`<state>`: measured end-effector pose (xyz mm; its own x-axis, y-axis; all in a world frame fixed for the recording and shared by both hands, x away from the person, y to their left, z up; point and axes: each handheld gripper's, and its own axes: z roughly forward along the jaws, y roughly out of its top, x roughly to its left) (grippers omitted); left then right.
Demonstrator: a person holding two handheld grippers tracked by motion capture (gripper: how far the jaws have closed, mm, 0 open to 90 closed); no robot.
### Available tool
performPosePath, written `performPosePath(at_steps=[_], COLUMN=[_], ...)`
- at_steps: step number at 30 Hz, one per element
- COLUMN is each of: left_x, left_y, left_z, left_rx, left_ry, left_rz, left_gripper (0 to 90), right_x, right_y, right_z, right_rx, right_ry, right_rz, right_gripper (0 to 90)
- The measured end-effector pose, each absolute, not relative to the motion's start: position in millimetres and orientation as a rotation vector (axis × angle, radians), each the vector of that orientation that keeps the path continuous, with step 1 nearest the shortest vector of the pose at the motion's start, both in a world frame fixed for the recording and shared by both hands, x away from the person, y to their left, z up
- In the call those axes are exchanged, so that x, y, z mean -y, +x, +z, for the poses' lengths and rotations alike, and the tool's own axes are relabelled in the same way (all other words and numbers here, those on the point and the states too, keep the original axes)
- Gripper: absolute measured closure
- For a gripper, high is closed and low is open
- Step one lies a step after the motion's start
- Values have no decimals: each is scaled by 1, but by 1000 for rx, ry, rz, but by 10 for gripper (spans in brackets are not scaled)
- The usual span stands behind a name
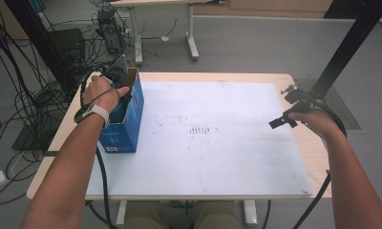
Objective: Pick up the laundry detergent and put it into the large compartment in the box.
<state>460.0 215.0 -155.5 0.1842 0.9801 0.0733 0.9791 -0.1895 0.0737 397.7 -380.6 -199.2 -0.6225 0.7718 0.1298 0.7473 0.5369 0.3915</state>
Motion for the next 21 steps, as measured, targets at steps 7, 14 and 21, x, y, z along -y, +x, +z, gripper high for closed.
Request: performPosePath(at_steps=[7, 14, 21], left_x=[-214, -215, -214], left_y=[459, 459, 458], left_z=[-156, -156, -156], left_rx=[-1993, -1997, -1996], left_ry=[2408, 2403, 2403], left_rz=[166, 168, 172], left_gripper=[371, 371, 371], right_x=[380, 381, 382], right_y=[396, 395, 394], right_z=[-198, -198, -197], right_rx=[-2699, -2700, -2697], right_ry=[1336, 1333, 1339], right_rz=[647, 643, 645], right_gripper=[110, 110, 110])
